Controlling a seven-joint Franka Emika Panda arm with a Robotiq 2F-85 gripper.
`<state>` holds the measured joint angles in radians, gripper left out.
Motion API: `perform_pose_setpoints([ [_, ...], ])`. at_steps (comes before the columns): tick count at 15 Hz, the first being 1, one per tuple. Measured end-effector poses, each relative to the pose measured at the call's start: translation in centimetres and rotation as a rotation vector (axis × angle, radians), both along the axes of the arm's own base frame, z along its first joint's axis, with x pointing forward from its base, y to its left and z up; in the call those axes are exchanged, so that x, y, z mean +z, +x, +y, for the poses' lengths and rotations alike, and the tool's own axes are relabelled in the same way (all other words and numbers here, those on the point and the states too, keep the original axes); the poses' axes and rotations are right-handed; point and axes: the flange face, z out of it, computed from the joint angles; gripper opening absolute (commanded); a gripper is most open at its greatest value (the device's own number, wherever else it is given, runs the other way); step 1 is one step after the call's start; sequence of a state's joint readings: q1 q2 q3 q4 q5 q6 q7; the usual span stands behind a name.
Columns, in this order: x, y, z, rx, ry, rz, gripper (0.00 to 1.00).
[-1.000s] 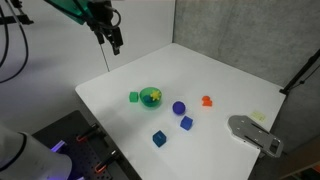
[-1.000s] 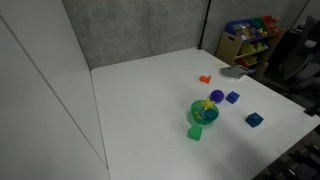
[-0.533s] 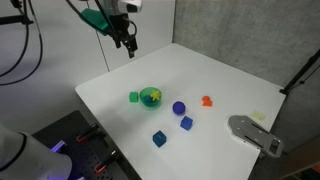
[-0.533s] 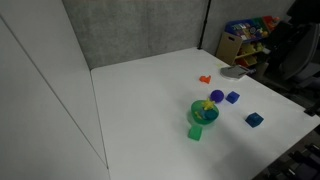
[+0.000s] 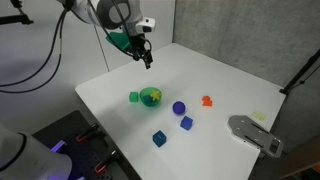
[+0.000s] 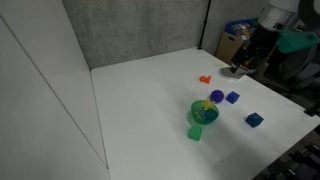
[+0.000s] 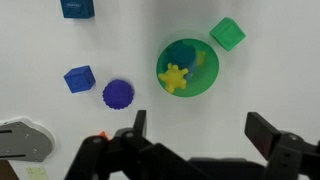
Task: Remove the light blue toy from the green plate and put it on the worktop
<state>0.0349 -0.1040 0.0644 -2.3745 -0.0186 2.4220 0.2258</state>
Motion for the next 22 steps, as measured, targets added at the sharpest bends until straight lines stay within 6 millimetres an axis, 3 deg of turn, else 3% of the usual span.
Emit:
perform_pose_setpoints([
  [9, -12.6, 1.9, 2.1, -0.02, -0.1, 0.079, 1.0],
  [13, -16.2, 2.9, 2.9, -0.027, -0.106, 0.12, 1.0],
  [22, -22.3, 5.7, 2.7, -0.141, -0.082, 0.25, 1.0],
])
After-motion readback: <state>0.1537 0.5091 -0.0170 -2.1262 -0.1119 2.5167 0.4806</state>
